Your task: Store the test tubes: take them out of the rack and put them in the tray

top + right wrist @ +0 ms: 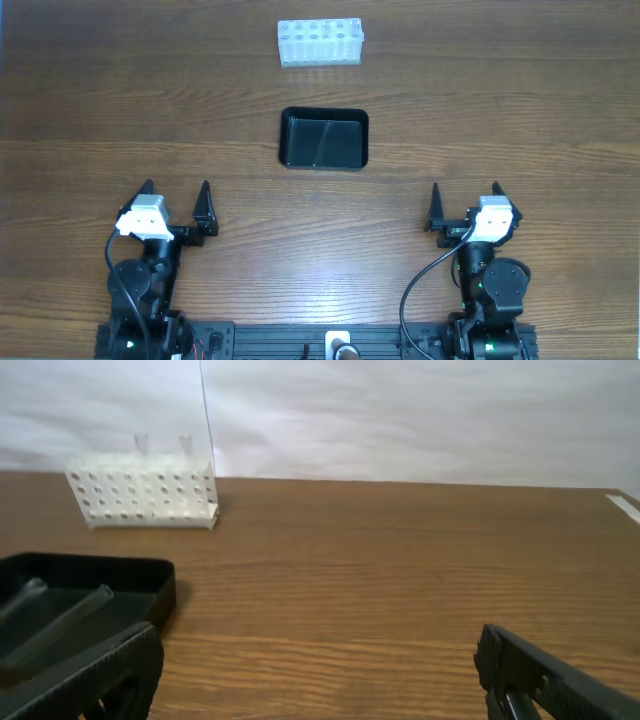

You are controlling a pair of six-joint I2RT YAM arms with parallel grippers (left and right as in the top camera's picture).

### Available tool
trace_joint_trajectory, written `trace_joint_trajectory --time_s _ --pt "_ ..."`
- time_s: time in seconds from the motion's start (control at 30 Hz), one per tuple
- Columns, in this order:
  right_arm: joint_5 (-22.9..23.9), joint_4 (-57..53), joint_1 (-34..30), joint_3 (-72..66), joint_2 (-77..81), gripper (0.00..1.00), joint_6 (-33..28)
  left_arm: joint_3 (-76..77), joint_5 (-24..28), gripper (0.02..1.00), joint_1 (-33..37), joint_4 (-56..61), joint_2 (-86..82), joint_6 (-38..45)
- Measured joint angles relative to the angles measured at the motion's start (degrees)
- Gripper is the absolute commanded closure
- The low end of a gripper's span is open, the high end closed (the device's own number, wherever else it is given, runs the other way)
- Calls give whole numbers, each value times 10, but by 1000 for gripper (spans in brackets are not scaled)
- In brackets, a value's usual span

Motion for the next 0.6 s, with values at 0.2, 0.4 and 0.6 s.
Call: trace_joint_trajectory --time_s 0.2,0.4,0.6 --pt "-17 142 0 1 47 7 33 0 0 18 0 0 0 0" --pt "-50 204 0 129 256 7 40 0 0 18 0 1 -2 0" --pt "-91 189 3 337 518 7 41 0 0 18 0 0 -2 0"
